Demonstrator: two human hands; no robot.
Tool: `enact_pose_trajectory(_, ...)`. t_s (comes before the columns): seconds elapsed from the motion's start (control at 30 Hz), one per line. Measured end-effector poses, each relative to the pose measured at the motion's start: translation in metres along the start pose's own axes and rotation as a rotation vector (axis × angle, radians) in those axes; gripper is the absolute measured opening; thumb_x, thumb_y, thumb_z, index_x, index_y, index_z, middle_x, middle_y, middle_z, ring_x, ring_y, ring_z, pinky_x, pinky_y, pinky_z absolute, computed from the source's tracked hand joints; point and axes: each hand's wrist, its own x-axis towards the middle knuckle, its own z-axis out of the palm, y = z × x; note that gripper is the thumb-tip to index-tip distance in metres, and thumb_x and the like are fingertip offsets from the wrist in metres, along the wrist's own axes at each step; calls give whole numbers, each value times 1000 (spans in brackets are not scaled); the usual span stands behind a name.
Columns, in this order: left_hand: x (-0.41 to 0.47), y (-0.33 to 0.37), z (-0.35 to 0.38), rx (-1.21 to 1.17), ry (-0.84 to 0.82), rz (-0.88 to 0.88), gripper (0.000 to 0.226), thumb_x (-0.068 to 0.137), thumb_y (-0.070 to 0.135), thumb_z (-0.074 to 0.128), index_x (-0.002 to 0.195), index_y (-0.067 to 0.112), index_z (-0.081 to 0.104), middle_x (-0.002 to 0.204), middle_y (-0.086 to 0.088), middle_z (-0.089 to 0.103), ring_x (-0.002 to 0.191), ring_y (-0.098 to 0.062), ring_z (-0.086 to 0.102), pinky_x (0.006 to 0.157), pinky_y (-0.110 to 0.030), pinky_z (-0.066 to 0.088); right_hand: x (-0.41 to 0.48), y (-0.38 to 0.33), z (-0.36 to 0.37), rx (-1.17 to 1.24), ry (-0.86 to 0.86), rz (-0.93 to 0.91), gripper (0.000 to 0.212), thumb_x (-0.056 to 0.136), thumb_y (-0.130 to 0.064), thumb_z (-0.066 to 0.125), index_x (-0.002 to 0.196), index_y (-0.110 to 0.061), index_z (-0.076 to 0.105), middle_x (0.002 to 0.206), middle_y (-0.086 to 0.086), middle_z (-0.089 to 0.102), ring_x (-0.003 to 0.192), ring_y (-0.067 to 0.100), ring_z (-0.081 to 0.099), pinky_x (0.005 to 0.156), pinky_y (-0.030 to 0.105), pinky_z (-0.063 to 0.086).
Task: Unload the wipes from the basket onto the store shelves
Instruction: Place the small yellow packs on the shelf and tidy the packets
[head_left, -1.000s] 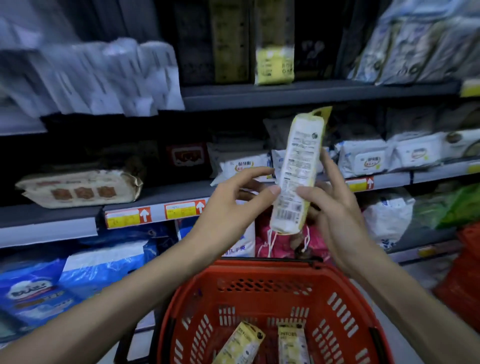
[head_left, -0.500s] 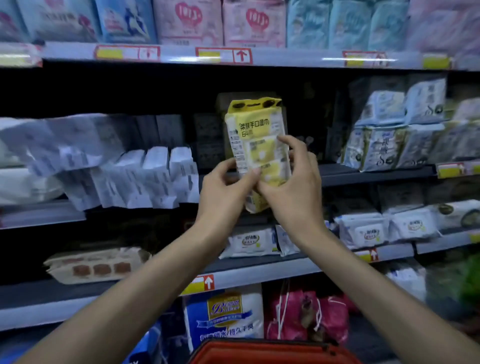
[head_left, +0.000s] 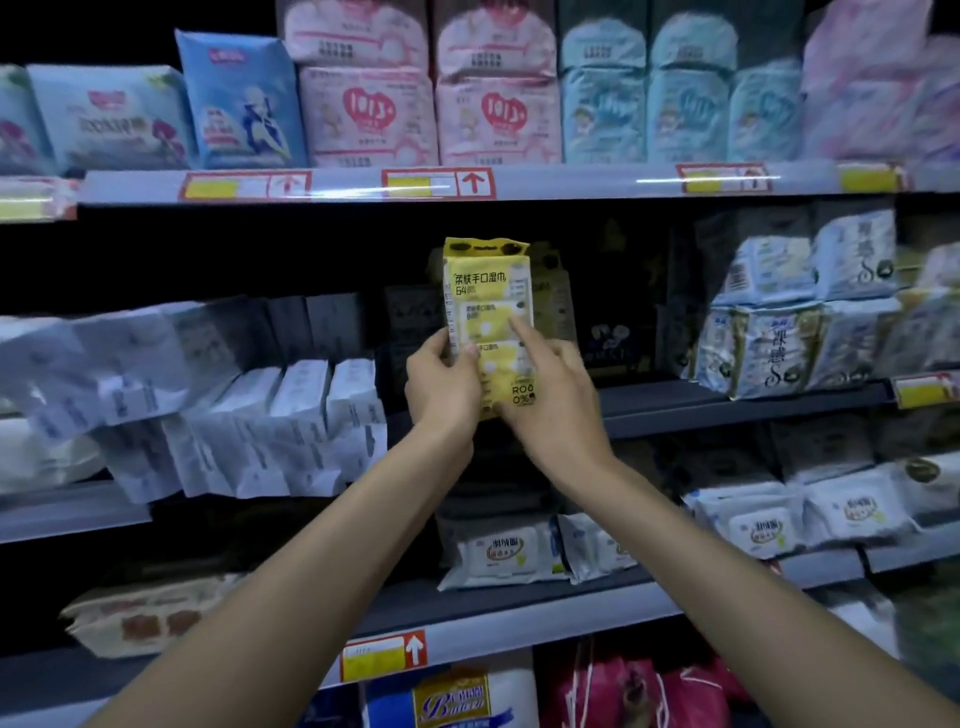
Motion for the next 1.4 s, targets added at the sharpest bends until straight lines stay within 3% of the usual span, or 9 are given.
enact_pose_trajectory(0.13, 20, -5, 9, 12, 43, -7, 31, 104, 20, 60, 134, 24, 68, 111, 4, 77, 97, -17, 75, 87, -45, 64, 14, 2, 11, -149, -39, 6, 95, 92, -10, 72, 161, -43, 16, 116, 0, 36, 101, 19, 48, 82, 35, 53)
enact_pose_trajectory(0.37, 61, -22, 20, 45, 91, -52, 44, 97, 35, 62, 139, 22, 62, 130, -5, 71, 116, -27, 70, 99, -51, 59, 37, 1, 30, -214, -16, -21, 88, 94, -12, 71, 160, -37, 20, 121, 4, 38, 103, 23, 51, 79, 36, 54)
enact_pose_trajectory(0.53, 70, -22, 23, 87, 112, -70, 44, 102, 25, 61, 144, 14, 56, 135, -10, 66, 119, -31, 66, 103, -50, 56, 46, 4, 39, -367, 3, -10, 77, 94, -15, 71, 155, -33, 28, 129, 10, 43, 118, 27, 48, 81, 35, 50)
enact_pose_trajectory(0.63, 66, -31, 21, 142, 106, -134, 28, 103, 17, 60, 131, 11, 61, 128, -13, 69, 110, -31, 68, 97, -47, 59, 46, 7, 48, -487, -61, 9, 71, 91, -8, 72, 150, -28, 37, 129, 12, 43, 118, 29, 48, 75, 31, 43)
enact_pose_trajectory(0.73, 66, -42, 18, 226, 90, -123, 45, 100, 11, 64, 145, 11, 56, 132, -11, 66, 110, -28, 66, 93, -40, 59, 42, 7, 55, -524, -106, 42, 69, 88, -3, 74, 146, -25, 44, 133, 13, 41, 120, 29, 47, 74, 31, 42)
enact_pose_trajectory(0.97, 55, -38, 9, 321, 1, -118, 42, 93, -6, 66, 129, 14, 66, 100, 0, 70, 87, -15, 65, 58, -22, 48, 39, 1, 44, -505, -188, 90, 65, 91, 1, 67, 147, -27, 49, 137, 10, 47, 127, 30, 46, 80, 35, 48)
enact_pose_trajectory(1.1, 36, -31, -2, 388, -89, -76, 61, 86, -4, 70, 140, 22, 62, 114, 2, 75, 90, -14, 71, 72, -30, 61, 30, -4, 22, -451, -251, 118, 65, 91, -6, 68, 149, -29, 48, 142, 8, 49, 129, 31, 49, 82, 38, 50)
enact_pose_trajectory(1.3, -21, -13, -19, 691, -312, 160, 72, 95, 21, 72, 159, 23, 39, 146, -7, 57, 81, -11, 60, 82, -36, 56, -8, 7, -34, -442, -232, 232, 59, 93, -26, 69, 148, -22, 47, 138, 12, 49, 122, 35, 53, 83, 39, 52)
enact_pose_trajectory(1.4, -48, -14, -23, 867, -420, 317, 75, 95, 42, 69, 161, 26, 37, 156, -6, 47, 127, -24, 58, 101, -41, 52, -33, 16, -57, -456, -238, 248, 66, 91, -34, 71, 150, -25, 43, 137, 10, 47, 122, 34, 53, 86, 40, 54)
